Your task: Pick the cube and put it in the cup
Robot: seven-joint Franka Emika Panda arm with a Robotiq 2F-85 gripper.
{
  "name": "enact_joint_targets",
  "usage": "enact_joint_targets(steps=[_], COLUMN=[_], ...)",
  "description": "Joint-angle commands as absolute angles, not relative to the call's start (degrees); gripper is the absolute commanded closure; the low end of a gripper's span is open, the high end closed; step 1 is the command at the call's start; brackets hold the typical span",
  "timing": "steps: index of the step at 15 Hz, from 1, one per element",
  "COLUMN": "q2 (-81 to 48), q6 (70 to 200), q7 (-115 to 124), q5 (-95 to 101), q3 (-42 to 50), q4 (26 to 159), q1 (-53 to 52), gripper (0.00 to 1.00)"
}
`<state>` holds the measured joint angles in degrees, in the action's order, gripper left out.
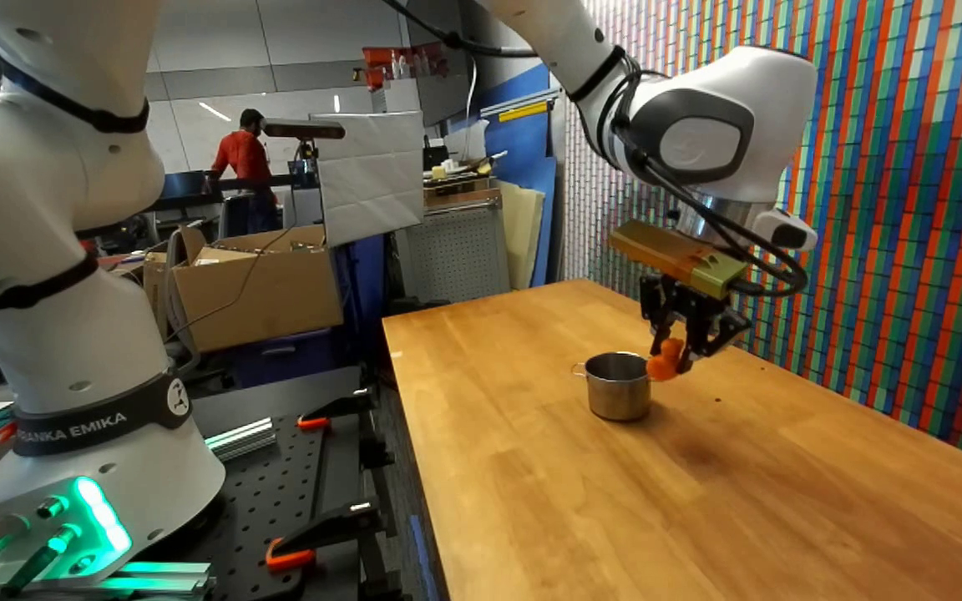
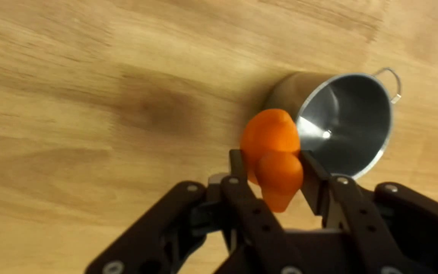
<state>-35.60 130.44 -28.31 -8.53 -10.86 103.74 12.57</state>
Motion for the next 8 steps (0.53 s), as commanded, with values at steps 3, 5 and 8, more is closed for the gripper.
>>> enact_joint_targets(steps=[3, 5, 8], q2=[-30.95, -31.23, -32.29], q6=[128.25, 128.03, 127.4], q7=[-28.79, -28.4, -27.8], q5=[-20.67, -23.53, -25.93], q3=[-13.02, -13.05, -12.57], q4=[104.93, 105.41, 106.7], q1=[12.98, 12.55, 11.94], gripper=[0.82, 0.82, 0.82])
